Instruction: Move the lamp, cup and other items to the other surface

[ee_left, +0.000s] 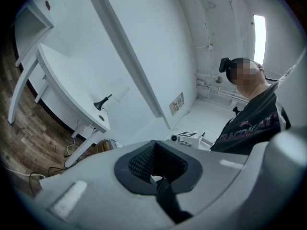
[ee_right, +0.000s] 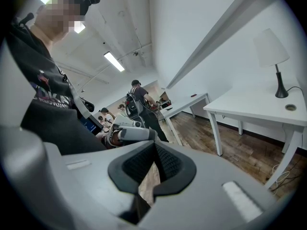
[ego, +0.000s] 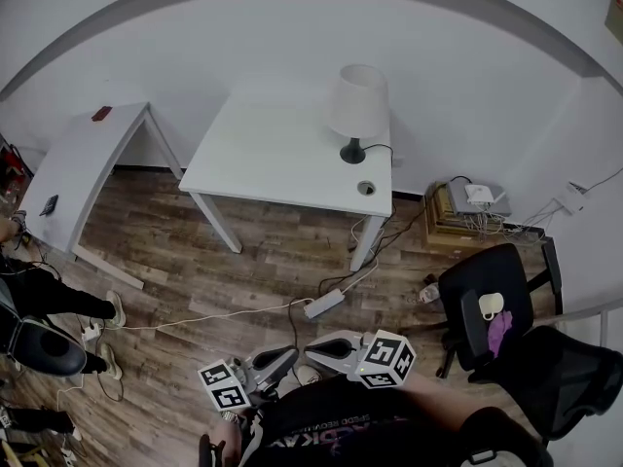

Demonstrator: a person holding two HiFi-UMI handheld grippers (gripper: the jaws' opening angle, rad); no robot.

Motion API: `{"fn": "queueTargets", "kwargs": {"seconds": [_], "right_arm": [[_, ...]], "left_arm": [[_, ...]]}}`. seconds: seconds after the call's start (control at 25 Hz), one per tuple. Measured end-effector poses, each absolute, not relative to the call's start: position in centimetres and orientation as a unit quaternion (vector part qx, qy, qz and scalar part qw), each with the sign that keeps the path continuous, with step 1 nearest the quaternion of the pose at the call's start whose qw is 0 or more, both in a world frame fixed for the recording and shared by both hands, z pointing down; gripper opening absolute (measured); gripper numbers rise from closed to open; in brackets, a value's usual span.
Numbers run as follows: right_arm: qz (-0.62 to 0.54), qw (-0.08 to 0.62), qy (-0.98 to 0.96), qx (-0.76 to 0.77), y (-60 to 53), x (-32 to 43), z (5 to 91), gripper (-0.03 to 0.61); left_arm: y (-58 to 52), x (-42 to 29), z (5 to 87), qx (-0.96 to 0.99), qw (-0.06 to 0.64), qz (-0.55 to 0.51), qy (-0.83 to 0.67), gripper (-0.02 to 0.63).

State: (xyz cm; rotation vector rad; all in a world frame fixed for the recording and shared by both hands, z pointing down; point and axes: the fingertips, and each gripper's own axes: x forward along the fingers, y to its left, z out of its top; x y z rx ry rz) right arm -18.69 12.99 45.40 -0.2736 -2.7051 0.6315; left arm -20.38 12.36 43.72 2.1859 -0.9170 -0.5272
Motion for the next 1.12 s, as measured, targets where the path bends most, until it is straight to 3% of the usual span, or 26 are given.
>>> {"fn": "queueTargets", "kwargs": {"seconds": [1.12], "right_arm": [[0.23, 0.176, -0.953, -0.09, 11.5, -17.9, 45.5, 0.005]], "left_arm": [[10.6, -19.6, 44.1, 0.846, 0.355, -0.2, -0.344, -0.005]]}}
